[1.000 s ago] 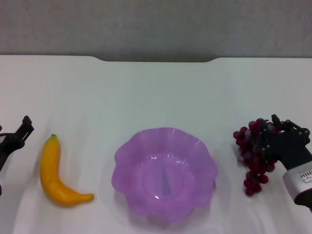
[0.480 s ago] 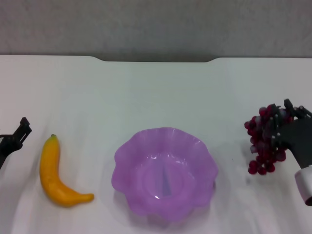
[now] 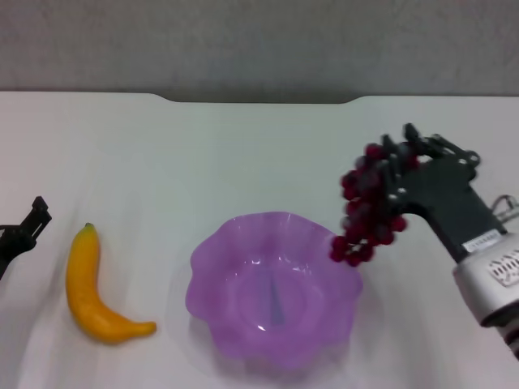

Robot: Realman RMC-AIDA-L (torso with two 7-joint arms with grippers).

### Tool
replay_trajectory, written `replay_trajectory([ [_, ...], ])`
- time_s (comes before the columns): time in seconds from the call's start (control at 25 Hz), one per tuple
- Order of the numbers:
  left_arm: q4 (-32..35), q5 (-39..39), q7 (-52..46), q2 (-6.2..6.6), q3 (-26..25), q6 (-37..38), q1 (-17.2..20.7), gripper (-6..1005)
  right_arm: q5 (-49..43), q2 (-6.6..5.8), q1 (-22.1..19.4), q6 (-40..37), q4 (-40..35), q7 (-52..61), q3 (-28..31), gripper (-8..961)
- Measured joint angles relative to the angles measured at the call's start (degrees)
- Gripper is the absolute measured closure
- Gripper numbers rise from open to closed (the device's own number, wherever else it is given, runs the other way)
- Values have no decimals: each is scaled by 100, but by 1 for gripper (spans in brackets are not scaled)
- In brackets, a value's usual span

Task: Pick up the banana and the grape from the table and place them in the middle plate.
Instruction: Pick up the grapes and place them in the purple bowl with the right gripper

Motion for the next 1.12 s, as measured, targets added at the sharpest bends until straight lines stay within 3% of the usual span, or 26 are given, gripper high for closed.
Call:
replay_trajectory([
  [0.24,0,19,0,-4,0,-6,-38,108,-513,131,101,794,205,-1,59,716],
  [0.8,-13,18,0,-9,0,-10,-59,109,-486,187,1113,1831,-620,740,-382,719],
  [1.12,-7,-1,0,-9,0,-9,-62,108,-484,192,1225,1366,-977,1330,-449,718],
])
